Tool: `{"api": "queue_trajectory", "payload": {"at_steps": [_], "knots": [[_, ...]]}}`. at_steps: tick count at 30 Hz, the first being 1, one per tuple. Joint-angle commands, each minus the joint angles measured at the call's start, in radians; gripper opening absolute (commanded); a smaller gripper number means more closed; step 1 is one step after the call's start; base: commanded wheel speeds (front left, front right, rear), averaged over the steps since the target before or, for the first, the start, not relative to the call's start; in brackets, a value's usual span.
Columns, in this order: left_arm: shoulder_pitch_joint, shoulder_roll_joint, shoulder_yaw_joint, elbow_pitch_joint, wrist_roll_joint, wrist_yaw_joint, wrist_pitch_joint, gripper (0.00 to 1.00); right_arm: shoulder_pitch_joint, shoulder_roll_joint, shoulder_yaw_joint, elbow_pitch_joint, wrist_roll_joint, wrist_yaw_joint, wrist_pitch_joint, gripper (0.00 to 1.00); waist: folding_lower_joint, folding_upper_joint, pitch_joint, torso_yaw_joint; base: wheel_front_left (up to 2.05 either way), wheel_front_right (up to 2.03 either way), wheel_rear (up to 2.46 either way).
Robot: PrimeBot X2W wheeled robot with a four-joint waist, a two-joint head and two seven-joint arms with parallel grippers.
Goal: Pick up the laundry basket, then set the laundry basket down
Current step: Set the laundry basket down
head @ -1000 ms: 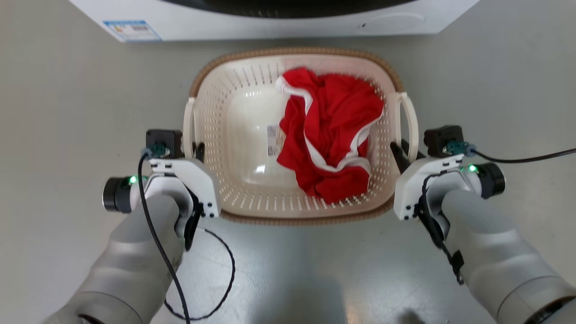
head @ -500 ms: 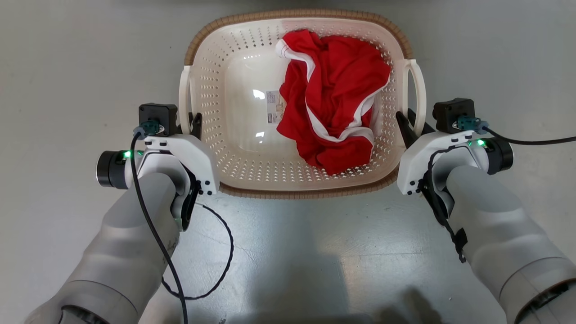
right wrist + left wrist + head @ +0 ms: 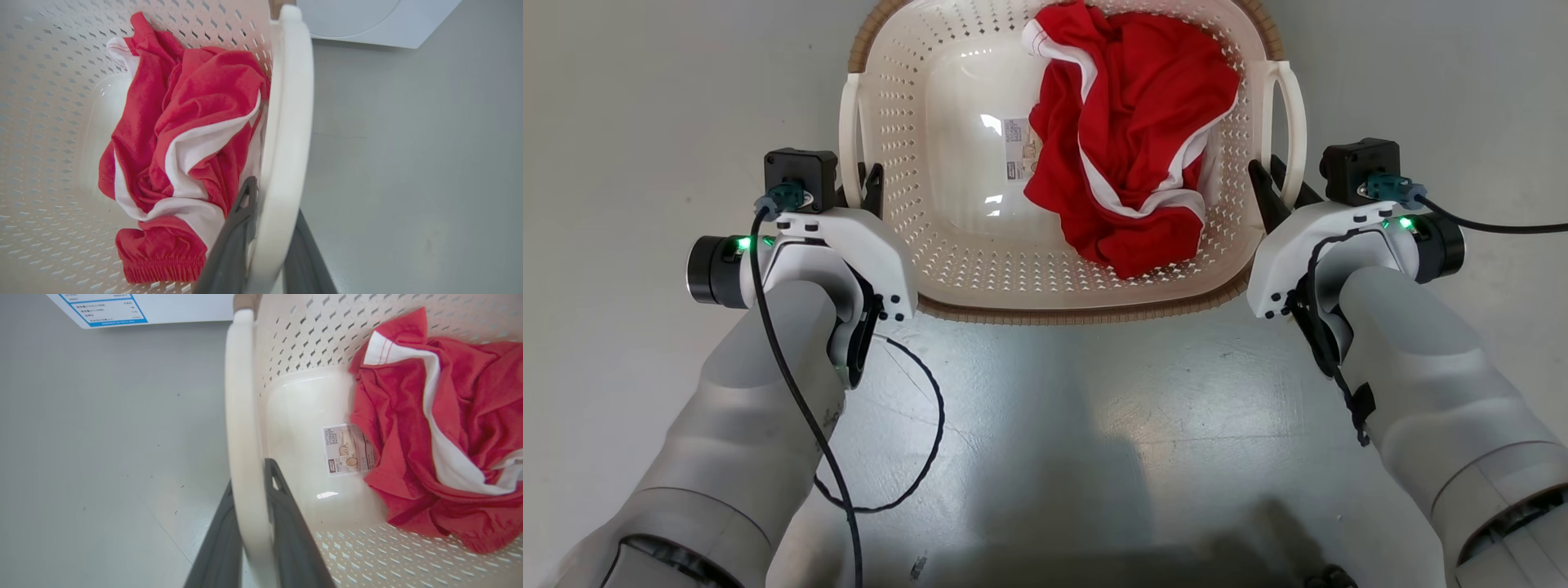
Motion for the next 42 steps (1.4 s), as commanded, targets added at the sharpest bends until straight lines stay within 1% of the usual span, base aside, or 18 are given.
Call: {"api": "queue_trajectory", "payload": {"at_steps": [1,24,42], "knots": [[-0.019,0.016,0.022,-0.018,0.019,-0.011,-0.011,0.00,0.019,0.026,0.007,-0.008,-0.020,0.015,-0.020,0.00,0.0000,0.0000,0.008,-0.001,0.00,0.00,0.00],[-0.045,0.003,0.131,-0.024,0.120,-0.030,-0.011,0.00,0.005,0.026,-0.129,-0.040,-0.143,0.015,-0.021,0.00,0.0000,0.0000,0.066,-0.002,0.00,0.00,0.00],[-0.052,-0.013,0.179,0.021,0.172,-0.052,-0.011,0.00,0.024,0.026,-0.152,-0.050,-0.159,0.015,-0.021,0.00,0.0000,0.0000,0.061,-0.003,0.00,0.00,0.00]]}}
